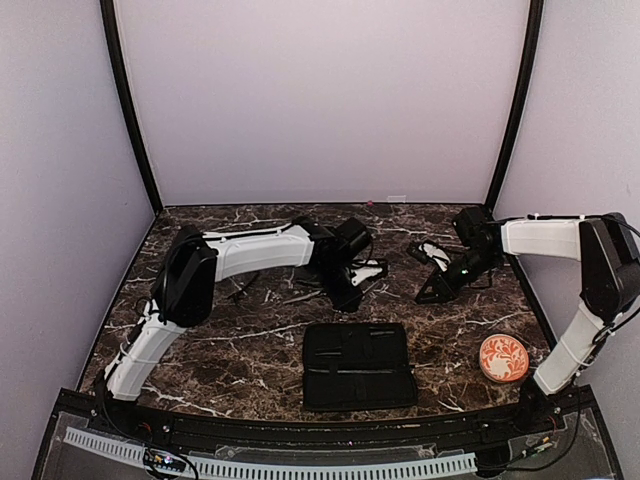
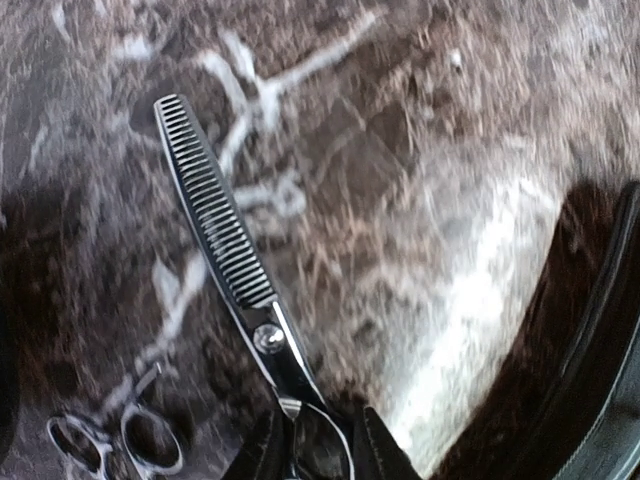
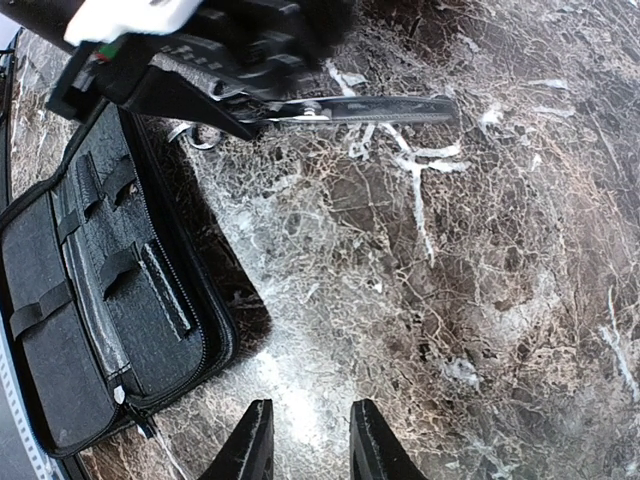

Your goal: Sort the hair-cutting tools

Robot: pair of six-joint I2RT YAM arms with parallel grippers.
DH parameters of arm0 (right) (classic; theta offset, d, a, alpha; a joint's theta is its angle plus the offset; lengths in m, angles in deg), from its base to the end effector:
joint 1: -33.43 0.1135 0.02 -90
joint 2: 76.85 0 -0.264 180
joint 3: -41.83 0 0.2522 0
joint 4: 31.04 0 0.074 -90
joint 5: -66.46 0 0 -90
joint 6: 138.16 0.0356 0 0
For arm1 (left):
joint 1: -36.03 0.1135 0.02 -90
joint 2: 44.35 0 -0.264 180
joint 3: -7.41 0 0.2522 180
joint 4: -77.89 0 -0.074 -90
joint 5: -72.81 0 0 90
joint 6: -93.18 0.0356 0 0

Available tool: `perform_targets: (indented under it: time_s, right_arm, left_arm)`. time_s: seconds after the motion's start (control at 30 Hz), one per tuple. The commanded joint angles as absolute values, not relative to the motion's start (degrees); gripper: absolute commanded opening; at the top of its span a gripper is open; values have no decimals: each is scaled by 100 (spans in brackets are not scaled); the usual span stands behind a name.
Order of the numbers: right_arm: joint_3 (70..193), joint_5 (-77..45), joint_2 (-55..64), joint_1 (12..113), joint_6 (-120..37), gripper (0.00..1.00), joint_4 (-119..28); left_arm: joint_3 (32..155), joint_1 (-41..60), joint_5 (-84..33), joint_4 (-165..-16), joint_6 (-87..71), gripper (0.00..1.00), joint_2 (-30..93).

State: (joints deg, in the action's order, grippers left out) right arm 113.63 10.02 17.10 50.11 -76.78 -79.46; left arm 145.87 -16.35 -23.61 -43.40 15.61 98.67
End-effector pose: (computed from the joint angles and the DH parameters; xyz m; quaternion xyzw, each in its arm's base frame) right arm 0.2877 0.1068 0.1840 -0.4084 0.8521 0.2662 0.1903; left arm 0.3213 -0.4234 0.1546 0.5315 0.8132 -0.1300 0.1983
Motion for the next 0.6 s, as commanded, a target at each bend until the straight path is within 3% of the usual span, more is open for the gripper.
perform_targets:
  time_s: [0.0,0.2,0.57]
  right_arm:
    - [11335,1054,1693,4975,-7674,26,-7889]
    - [11337,1078,1666,4970,-7680,25,-7901]
    - [11333,1084,1676,4969,-7706,25,-7933]
  left_arm:
    - [13921,-1635,-1987,-3376,1609,20,9624]
    - [12882,-1635,-1495,-3369,1698,16,9037]
    - [10454,-1591,-1060,-3848,2539,17,7374]
